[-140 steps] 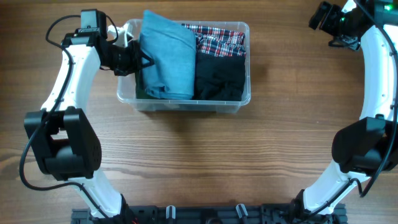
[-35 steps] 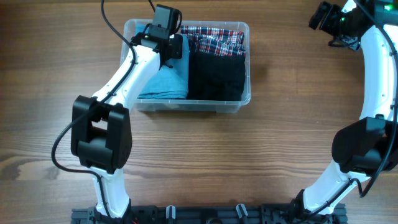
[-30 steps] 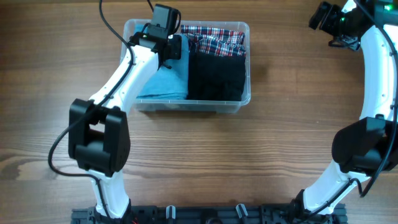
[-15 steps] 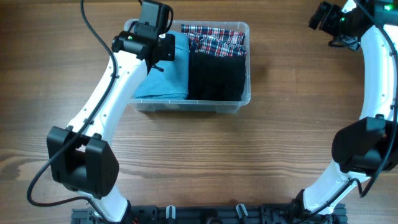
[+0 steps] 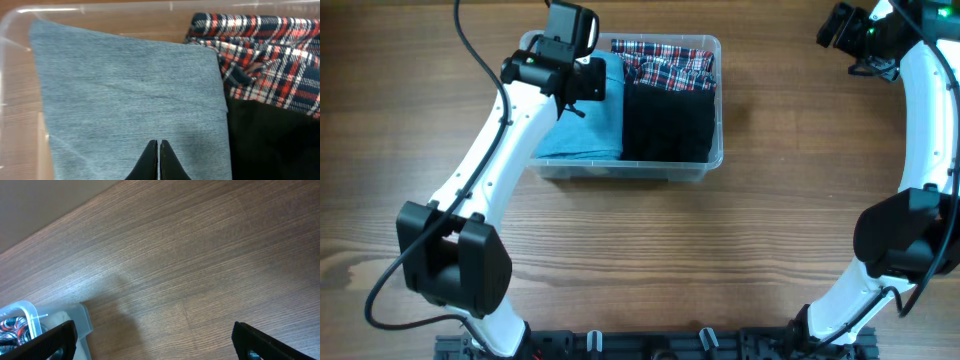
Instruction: Pack container
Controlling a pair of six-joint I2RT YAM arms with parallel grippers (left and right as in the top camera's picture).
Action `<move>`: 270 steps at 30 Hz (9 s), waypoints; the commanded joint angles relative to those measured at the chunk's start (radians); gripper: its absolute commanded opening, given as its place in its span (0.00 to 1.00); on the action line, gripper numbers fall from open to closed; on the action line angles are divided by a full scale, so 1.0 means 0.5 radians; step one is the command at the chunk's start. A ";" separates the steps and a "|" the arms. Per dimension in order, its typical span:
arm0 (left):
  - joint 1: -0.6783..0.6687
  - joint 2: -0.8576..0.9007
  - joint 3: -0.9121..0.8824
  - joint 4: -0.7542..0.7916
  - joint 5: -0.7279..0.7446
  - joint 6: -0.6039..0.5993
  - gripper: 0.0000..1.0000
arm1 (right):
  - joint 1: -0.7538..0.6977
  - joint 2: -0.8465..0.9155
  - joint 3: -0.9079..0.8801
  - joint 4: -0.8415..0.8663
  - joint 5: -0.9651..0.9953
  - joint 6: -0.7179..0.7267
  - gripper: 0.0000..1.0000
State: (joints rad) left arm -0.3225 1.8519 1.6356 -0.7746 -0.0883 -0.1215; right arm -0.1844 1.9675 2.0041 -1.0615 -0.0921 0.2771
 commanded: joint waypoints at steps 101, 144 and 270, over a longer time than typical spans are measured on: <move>0.500 -1.421 -0.031 -0.675 0.340 0.140 1.00 | 0.009 0.011 -0.007 0.005 0.019 0.028 1.00; 0.690 -3.469 -3.027 1.768 0.665 0.124 1.00 | 0.009 0.011 -0.007 0.005 0.019 0.027 1.00; 0.718 -3.698 -3.260 1.415 0.420 0.124 1.00 | 0.321 -3.885 -3.885 2.465 -0.417 -0.867 1.00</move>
State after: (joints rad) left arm 0.0292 0.0128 0.0105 -0.0612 0.1307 -0.0647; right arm -0.0170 0.0490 0.0757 0.1650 -0.2737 -0.1585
